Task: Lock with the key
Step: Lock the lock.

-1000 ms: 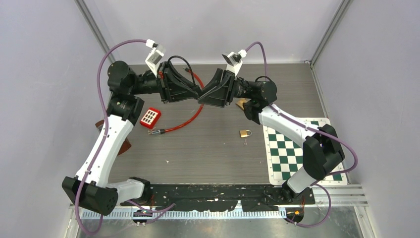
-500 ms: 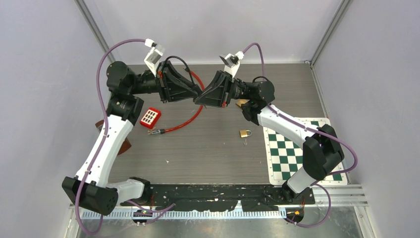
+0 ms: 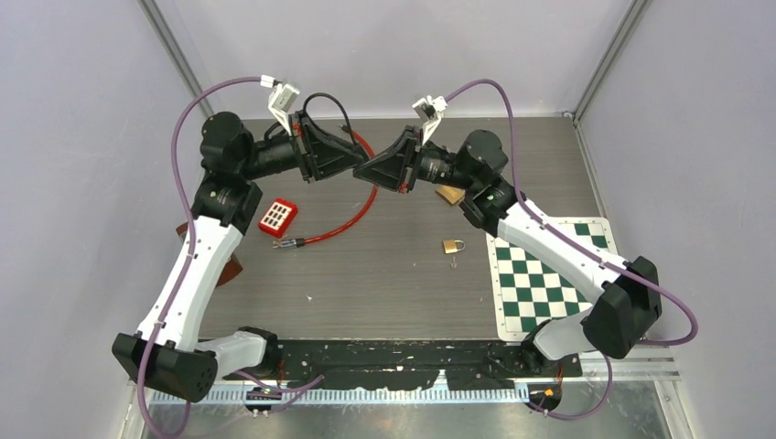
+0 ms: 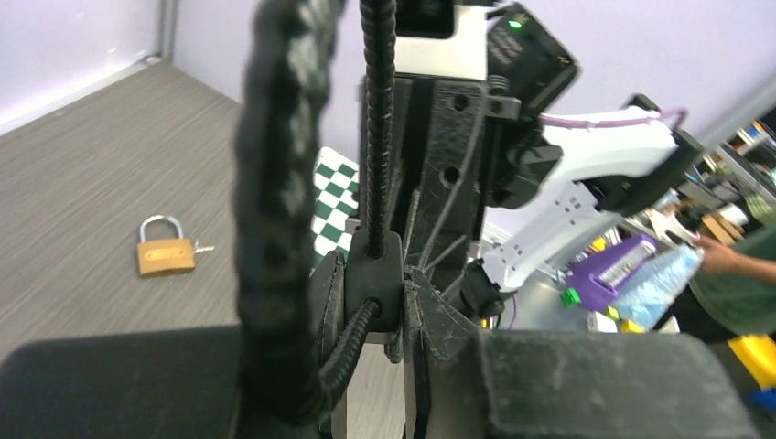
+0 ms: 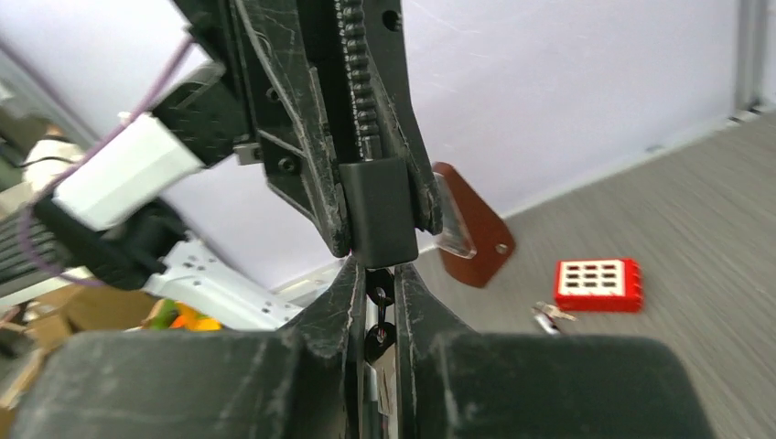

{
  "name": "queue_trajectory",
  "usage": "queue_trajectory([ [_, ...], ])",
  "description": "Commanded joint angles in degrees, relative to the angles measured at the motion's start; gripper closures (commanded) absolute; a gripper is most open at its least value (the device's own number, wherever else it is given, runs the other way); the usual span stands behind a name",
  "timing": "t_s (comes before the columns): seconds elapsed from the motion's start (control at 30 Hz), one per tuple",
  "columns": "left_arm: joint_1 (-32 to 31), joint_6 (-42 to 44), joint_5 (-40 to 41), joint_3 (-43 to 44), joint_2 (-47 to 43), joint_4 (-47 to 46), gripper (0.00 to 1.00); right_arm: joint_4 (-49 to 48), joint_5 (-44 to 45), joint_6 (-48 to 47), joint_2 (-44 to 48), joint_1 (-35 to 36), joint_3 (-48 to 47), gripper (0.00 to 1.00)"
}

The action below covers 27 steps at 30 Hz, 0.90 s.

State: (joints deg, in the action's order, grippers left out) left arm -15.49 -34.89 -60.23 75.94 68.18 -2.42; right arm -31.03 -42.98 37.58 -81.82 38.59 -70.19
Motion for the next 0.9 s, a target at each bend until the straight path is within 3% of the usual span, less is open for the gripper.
queue_trajectory([
  [0.0,-0.6,3.9,12.9,1.5,-2.9,7.4,1.00,18.4,15.3,-13.2,1.7,1.0,-3.2,0.95],
  [0.1,-0.6,4.6,17.6,1.7,-3.2,10.7,1.00,21.9,18.2,-16.9,1.1,2.5,-5.5,0.94],
  [0.17,-0.5,4.7,18.0,1.9,-3.3,11.7,1.00,23.5,17.8,-17.7,0.3,2.9,-6.7,0.78],
  [0.2,-0.6,4.8,17.7,2.0,-3.4,11.8,1.00,24.1,17.6,-18.1,0.3,3.0,-6.9,0.59],
  [0.23,-0.5,5.1,17.0,2.3,-3.5,12.0,1.00,24.3,16.8,-18.4,0.5,3.0,-6.8,0.49],
  [0.27,-0.5,5.5,15.9,2.6,-3.4,12.4,1.00,24.2,16.3,-19.1,1.1,2.9,-6.4,0.32],
  [0.33,-0.5,7.2,12.8,3.8,-3.1,13.3,1.00,23.1,13.6,-19.9,2.7,2.6,-5.3,0.18],
  [0.4,-0.5,9.0,9.5,4.7,-3.0,14.5,1.00,21.8,10.7,-20.2,4.3,1.7,-4.3,0.12],
  [0.57,-0.5,14.0,3.4,5.1,-3.8,17.2,1.00,20.0,3.2,-19.5,6.4,-0.1,-3.1,0.11],
  [0.7,-0.5,13.3,-2.7,3.5,-4.7,12.8,1.00,14.5,-3.5,-16.4,6.4,-0.2,-1.2,0.26],
  [0.87,-0.5,6.9,-5.4,0.7,-5.3,3.3,1.00,4.7,-7.5,-10.0,5.3,-0.2,0.2,0.32],
])
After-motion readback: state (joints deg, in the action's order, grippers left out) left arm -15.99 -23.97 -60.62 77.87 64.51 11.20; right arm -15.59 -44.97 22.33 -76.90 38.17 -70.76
